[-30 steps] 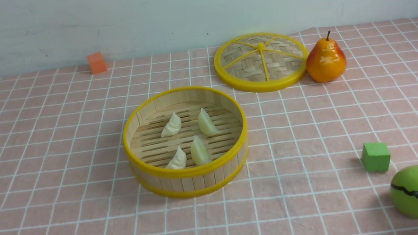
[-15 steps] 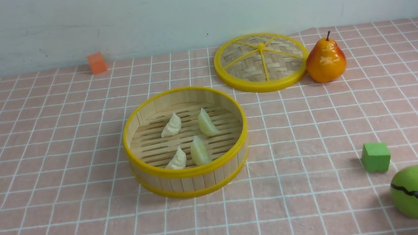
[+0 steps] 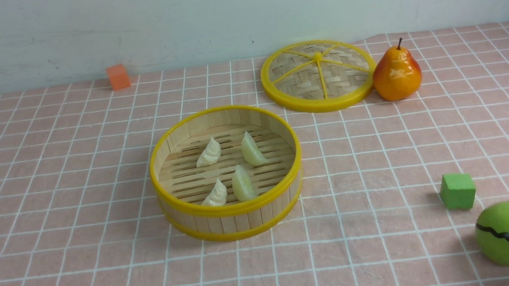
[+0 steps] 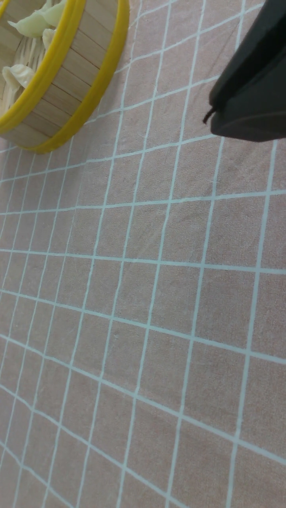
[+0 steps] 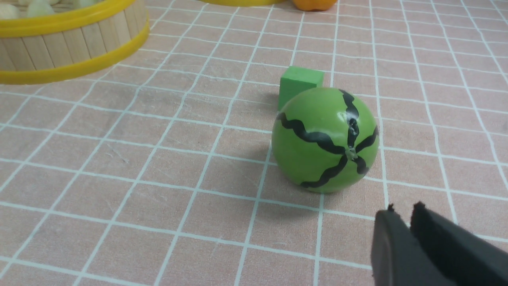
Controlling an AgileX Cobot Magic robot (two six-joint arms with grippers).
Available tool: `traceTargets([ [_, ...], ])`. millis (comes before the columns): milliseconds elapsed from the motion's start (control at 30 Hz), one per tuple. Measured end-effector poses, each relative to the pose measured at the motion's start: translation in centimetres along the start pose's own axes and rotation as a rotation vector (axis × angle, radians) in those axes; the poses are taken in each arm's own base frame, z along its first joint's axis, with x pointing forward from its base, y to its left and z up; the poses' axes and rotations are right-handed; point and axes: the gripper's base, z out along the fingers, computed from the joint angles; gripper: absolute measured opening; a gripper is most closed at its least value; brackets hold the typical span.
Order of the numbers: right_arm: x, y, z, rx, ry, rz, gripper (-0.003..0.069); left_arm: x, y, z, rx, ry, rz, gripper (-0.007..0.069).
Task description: Put the dumplings into the steamer on the table with the pink tablecloth.
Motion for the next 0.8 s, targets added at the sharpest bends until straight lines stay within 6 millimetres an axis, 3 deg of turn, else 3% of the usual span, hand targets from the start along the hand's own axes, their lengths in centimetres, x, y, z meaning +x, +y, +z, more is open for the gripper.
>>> traceTargets([
  [800, 0.0, 0.0, 0.0, 0.0, 0.0, 0.0, 0.0103, 0.01, 0.0, 0.0, 0.0, 0.001, 0.0, -0.0008],
])
